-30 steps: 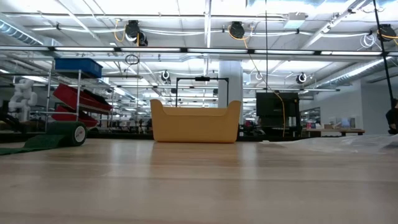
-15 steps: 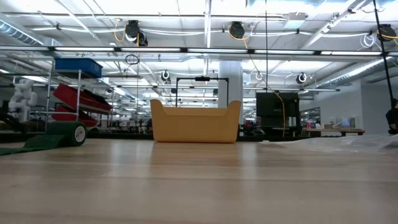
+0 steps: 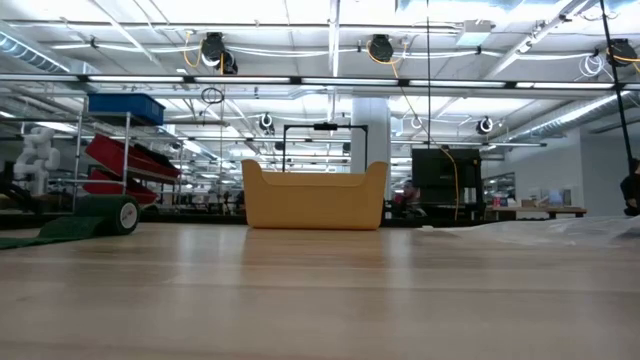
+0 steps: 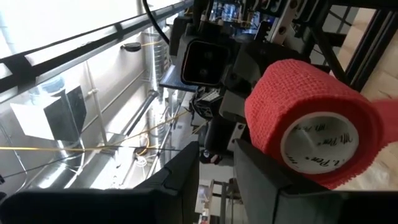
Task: Roll bandage
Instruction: Roll the red bandage
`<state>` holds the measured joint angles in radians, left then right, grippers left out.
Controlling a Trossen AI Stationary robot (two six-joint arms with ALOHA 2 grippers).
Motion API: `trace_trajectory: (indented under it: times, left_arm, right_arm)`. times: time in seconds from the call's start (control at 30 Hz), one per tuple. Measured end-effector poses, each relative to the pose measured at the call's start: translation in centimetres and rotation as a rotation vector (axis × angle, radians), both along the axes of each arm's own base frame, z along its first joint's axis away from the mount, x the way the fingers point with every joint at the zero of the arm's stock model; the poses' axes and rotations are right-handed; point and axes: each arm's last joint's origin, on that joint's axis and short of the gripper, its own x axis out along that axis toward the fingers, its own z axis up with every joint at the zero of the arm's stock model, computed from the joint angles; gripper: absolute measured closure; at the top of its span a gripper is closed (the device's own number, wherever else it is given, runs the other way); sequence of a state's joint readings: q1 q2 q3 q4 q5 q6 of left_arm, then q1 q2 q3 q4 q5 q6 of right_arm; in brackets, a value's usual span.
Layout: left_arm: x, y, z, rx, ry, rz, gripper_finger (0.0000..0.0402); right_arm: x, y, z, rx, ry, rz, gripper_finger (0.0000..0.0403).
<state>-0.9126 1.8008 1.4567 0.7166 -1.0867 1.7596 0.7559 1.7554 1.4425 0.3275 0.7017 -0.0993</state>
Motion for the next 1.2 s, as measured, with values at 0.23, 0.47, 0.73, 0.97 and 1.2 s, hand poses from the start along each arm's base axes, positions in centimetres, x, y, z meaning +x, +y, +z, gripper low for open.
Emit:
trace_trajectory:
  times: [0.23,0.47,0.73,0.97,1.2]
  left_arm:
    - [-0.9,-0.8,0.0,-0.026,-0.013,-0.053,0.0294]
    - [-2.5,-1.5,1.1,-0.278,-0.122,-0.142,0.0294]
    - [-2.7,-0.8,1.6,-0.53,-0.181,-0.071,0.0294]
    - [-2.7,-0.7,1.5,-0.67,-0.201,-0.037,0.0294]
    - [-2.7,-0.6,1.5,-0.774,-0.223,-0.04,0.0294]
  right_arm:
    - [-0.1,0.2,0.0,-0.074,-0.003,-0.001,0.0383]
    - [-0.8,0.9,0.0,-0.24,-0.013,0.017,0.0383]
    - [-1.5,1.4,0.0,-0.431,-0.011,-0.043,0.0383]
    - [-2.4,2.2,-0.1,-0.61,-0.013,-0.055,0.0383]
    - [-3.4,3.1,0.0,-0.771,-0.037,-0.026,0.0383]
